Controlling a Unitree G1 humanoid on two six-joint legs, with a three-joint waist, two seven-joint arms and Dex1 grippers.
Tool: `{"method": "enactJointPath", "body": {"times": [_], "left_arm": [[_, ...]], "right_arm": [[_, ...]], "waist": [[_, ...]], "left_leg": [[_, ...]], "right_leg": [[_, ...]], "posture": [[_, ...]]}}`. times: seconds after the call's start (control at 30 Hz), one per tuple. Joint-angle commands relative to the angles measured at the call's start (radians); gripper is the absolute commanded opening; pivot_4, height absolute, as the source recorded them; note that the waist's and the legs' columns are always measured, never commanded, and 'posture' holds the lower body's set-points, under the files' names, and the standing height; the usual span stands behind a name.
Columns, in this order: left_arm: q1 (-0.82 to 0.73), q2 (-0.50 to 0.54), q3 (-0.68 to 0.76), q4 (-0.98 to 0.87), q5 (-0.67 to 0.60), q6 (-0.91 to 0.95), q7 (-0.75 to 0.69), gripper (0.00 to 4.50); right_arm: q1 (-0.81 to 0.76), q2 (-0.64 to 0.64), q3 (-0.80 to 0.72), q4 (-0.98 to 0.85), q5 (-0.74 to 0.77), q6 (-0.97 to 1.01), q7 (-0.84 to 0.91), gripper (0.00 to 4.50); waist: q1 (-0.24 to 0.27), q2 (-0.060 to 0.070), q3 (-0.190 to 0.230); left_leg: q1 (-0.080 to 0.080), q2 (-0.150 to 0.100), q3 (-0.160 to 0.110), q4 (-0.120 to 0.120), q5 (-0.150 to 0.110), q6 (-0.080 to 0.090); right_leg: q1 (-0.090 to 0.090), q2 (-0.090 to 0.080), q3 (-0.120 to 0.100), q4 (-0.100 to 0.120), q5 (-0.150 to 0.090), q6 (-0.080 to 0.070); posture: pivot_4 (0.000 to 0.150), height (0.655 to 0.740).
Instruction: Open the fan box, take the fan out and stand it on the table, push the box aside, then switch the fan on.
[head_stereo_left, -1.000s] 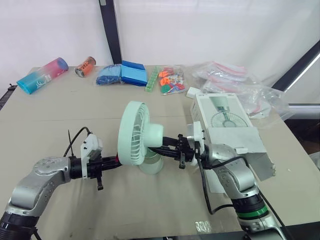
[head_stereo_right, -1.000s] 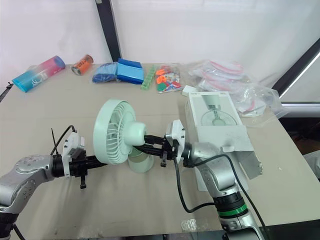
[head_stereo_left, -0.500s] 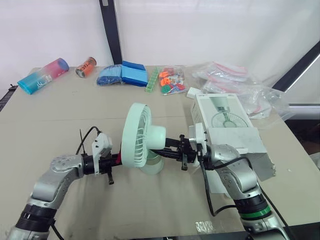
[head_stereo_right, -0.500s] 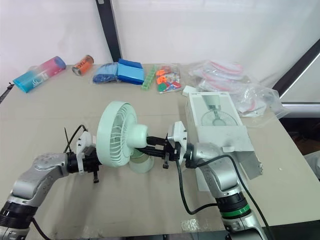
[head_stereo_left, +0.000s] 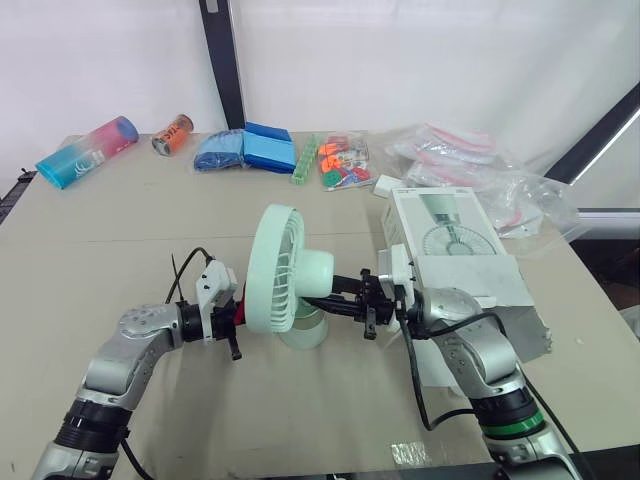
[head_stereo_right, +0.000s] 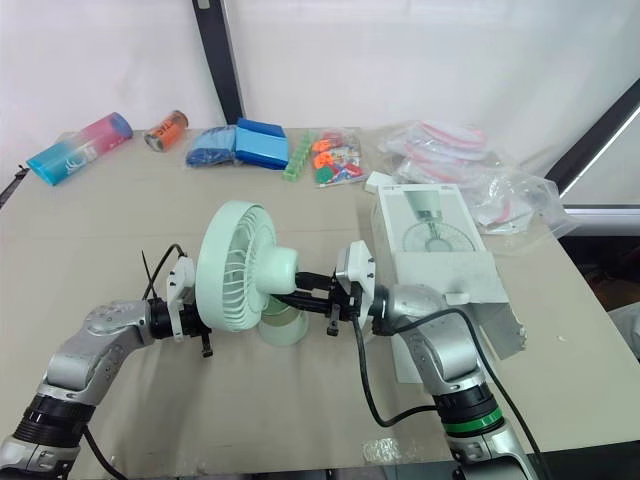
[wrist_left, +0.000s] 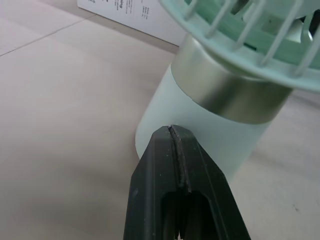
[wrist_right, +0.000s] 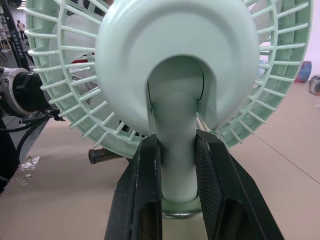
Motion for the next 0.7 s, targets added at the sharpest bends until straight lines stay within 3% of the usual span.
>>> {"method": "enactJointPath", "body": {"times": [0.03, 0.7], "left_arm": [[-0.016, 0.003, -0.009, -0.018, -0.006, 0.000, -0.020, 0.02], [-0.020, -0.001, -0.031, -0.046, -0.008, 0.033, -0.053, 0.02]], "right_arm": [[0.005, -0.013, 0.007, -0.015, -0.003, 0.014, 0.000, 0.37], [0.007, -0.013, 0.011, -0.018, -0.010, 0.010, -0.015, 0.37]], "waist": [[0.000, 0.000, 0.000], [0.001, 0.000, 0.000]], "left_leg": [[0.000, 0.000, 0.000, 0.000, 0.000, 0.000], [0.000, 0.000, -0.001, 0.000, 0.000, 0.000]], "right_leg": [[0.000, 0.000, 0.000, 0.000, 0.000, 0.000], [0.001, 0.000, 0.000, 0.000, 0.000, 0.000]], "posture": [[0.150, 0.7400], [0.150, 0.7400]]}}
